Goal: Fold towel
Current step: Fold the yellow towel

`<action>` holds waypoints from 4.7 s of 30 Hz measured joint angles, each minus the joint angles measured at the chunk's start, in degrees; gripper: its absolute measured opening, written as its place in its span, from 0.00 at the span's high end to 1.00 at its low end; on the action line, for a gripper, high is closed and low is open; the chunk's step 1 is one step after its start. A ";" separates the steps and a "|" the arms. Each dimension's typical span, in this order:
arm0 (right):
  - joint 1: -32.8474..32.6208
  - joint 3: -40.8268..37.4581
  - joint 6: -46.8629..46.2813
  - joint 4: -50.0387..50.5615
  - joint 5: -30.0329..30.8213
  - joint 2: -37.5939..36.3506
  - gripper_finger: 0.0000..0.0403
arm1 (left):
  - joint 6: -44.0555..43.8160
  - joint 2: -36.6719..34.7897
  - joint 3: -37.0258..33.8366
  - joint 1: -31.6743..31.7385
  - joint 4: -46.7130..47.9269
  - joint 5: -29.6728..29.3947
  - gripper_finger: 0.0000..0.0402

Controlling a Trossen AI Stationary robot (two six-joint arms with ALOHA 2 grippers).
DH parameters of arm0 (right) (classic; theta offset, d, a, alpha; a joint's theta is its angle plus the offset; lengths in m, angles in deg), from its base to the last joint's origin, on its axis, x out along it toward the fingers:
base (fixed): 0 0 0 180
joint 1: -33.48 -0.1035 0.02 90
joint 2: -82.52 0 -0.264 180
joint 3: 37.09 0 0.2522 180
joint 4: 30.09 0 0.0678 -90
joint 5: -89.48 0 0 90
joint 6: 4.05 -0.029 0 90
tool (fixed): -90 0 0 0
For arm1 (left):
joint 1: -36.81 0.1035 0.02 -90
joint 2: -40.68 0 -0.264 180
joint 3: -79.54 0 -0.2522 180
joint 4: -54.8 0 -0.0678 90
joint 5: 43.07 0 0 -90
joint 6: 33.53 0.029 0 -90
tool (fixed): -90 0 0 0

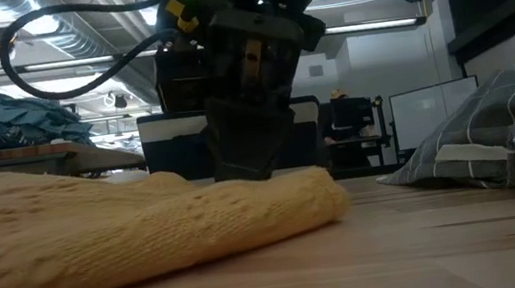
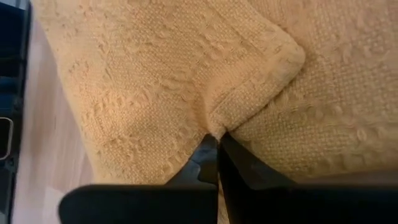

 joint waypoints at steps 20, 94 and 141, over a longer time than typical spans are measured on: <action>-0.20 0.03 -2.44 12.14 14.97 -7.51 0.99 | 1.06 0.00 -0.02 0.00 1.82 -0.04 1.00; -0.17 0.28 -2.01 21.47 34.58 -11.22 0.82 | 5.54 0.00 -0.02 9.71 15.57 -4.89 1.00; -5.44 0.26 -5.07 24.63 33.99 -8.25 0.82 | 1.00 -0.31 -21.01 18.35 17.63 17.79 0.94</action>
